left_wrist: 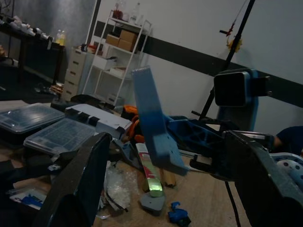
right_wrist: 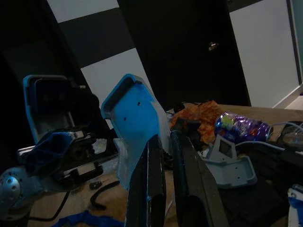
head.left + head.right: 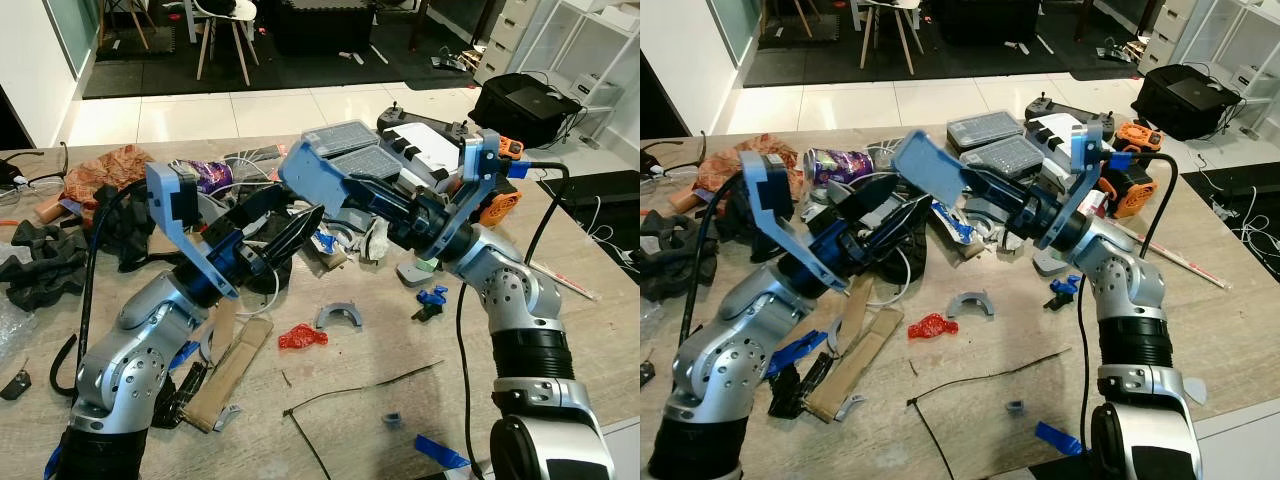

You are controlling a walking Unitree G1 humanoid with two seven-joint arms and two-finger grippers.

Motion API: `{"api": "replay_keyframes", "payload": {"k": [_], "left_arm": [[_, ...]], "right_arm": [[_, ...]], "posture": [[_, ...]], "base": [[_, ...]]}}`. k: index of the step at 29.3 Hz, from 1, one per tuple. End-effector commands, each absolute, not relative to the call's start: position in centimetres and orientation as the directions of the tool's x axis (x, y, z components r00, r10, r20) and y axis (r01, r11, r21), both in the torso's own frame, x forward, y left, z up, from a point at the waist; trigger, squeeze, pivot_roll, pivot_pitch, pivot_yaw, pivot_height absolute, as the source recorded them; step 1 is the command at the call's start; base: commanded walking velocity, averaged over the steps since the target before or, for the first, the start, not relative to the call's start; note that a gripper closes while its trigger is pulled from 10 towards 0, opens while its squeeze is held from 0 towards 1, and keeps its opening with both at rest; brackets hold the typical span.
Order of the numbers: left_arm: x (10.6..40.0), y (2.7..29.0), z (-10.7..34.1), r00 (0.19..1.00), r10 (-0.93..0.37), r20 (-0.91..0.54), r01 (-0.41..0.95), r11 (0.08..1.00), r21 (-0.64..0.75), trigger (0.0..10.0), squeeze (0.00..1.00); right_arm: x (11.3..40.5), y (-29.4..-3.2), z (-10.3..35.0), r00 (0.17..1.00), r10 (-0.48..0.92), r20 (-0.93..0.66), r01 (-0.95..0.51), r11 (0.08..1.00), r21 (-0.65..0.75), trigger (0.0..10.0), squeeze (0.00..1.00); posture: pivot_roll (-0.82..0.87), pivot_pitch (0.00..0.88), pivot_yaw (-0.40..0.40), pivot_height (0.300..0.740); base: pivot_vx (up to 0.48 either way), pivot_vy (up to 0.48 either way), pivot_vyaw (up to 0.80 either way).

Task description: Picking trash to rubbish bin

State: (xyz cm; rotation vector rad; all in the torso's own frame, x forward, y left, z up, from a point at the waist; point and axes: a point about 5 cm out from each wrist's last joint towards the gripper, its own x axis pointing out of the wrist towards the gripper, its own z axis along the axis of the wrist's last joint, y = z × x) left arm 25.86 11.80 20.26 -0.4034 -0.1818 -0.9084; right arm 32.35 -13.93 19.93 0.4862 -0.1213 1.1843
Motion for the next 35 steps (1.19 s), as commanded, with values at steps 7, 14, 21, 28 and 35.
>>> {"api": "replay_keyframes", "payload": {"k": [7,14,21,28,35], "left_arm": [[26.78,12.25,20.46,0.66,-0.685,0.307,0.751,0.605,-0.264,10.0,0.0],[26.8,12.29,20.35,0.665,-0.681,0.305,0.746,0.615,-0.255,0.0,0.0],[26.71,12.27,20.16,0.66,-0.694,0.288,0.751,0.616,-0.238,0.0,0.0],[26.67,12.27,20.08,0.659,-0.697,0.283,0.752,0.616,-0.232,0.0,0.0],[26.74,12.31,19.88,0.662,-0.696,0.276,0.749,0.623,-0.224,0.0,0.0]], "right_arm": [[31.51,-13.64,19.38,0.325,0.904,0.279,-0.929,0.248,0.276,0.0,0.0],[31.54,-13.6,19.35,0.326,0.904,0.275,-0.927,0.25,0.278,0.0,0.0],[31.7,-13.64,19.4,0.342,0.898,0.277,-0.923,0.267,0.277,0.0,0.0],[31.85,-13.68,19.6,0.356,0.89,0.285,-0.92,0.28,0.274,0.0,0.0],[32.08,-13.71,19.52,0.388,0.88,0.273,-0.908,0.315,0.277,10.0,0.0]], "posture": [[0.05,0.0,-0.038,0.74],[0.05,0.0,-0.038,0.74],[0.05,0.0,-0.038,0.74],[0.05,0.0,-0.039,0.74],[0.04,0.0,-0.04,0.74]], "base": [[0.0,0.0,0.0],[0.0,0.0,0.0],[0.0,0.0,0.0],[0.0,0.0,0.0],[0.0,0.0,0.0]]}}
